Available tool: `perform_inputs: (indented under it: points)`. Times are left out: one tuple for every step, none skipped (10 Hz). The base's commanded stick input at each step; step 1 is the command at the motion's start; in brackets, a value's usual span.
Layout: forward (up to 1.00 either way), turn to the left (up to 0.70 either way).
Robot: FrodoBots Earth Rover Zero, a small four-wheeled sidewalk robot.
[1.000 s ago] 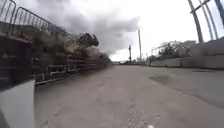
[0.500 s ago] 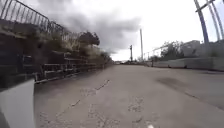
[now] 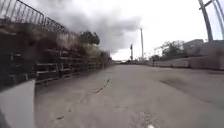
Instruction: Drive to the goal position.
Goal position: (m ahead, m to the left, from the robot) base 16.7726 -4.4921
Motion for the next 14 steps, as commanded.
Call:
perform_inputs:
  points:
    - [0.7,0.0]
    - [0.7,0.0]
    - [0.7,0.0]
    - [0.7,0.0]
    - [0.7,0.0]
    - [0.7,0.0]
    - [0.7,0.0]
    - [0.7,0.0]
    - [0.7,0.0]
    - [0.7,0.0]
    - [0.7,0.0]
    - [0.7,0.0]
    - [0.7,0.0]
    - [0.7,0.0]
